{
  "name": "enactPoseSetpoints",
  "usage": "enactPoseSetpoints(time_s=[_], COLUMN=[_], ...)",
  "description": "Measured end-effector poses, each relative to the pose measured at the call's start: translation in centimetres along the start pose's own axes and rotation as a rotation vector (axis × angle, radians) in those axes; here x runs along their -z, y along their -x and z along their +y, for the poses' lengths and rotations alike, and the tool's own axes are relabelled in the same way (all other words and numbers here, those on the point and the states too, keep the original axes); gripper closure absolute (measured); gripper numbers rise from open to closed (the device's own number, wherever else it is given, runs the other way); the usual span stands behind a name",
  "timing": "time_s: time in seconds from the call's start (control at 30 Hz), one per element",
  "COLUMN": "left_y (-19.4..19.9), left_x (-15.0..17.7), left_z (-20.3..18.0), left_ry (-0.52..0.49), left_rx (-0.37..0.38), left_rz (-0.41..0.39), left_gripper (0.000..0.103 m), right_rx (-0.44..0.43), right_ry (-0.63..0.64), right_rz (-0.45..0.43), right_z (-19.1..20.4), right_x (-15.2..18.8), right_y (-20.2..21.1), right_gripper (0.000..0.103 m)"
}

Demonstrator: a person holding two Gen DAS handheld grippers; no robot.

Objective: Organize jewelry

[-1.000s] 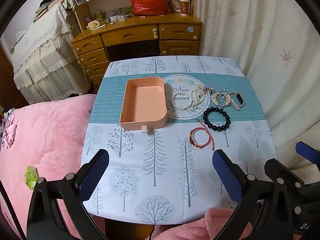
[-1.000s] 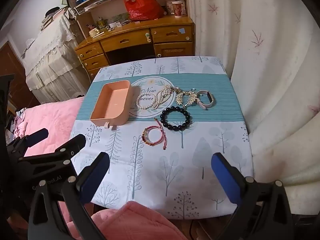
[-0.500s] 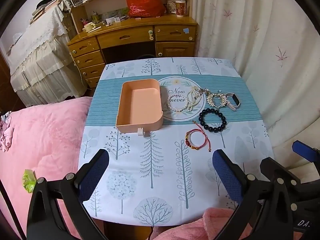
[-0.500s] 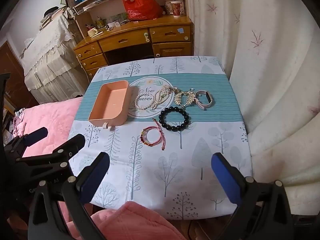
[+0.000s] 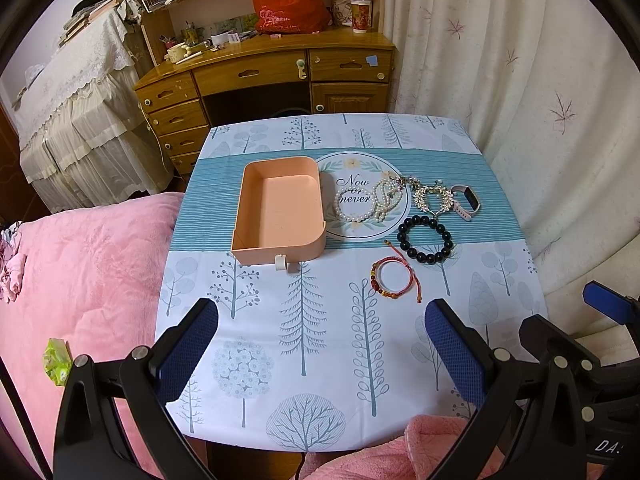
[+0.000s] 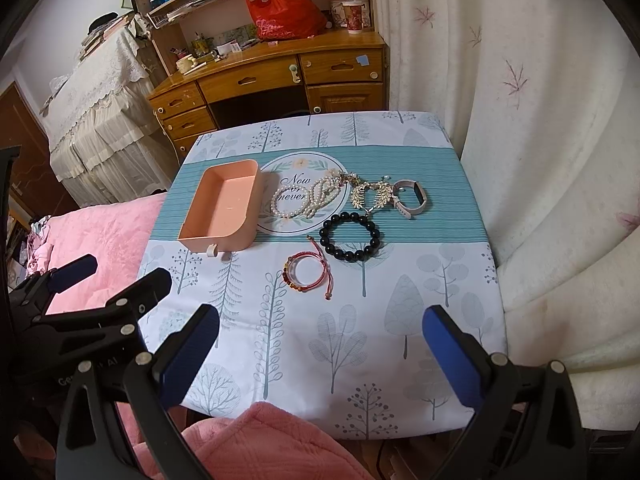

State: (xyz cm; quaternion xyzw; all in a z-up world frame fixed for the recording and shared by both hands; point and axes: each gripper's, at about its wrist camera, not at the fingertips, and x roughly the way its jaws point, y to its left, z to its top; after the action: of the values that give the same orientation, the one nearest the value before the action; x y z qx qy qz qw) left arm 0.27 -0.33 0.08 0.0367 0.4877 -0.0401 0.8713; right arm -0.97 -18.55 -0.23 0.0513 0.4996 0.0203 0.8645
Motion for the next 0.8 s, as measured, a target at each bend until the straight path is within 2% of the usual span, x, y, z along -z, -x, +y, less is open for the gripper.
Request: enactPoseSetpoints(time_s=[0.8], left_y=[-0.08], left_x=[-0.15], left_z=[-0.14], left_ry=[0.0], left_rx=[0.002], left_rz=[0.002], left_gripper=[0.001], right_rx=[0.001], right_ry=[0.0], right_rz=[-0.002], right_z=[-0.12], right_x=[-0.03], right_y=[-0.19], right_gripper=[0.001])
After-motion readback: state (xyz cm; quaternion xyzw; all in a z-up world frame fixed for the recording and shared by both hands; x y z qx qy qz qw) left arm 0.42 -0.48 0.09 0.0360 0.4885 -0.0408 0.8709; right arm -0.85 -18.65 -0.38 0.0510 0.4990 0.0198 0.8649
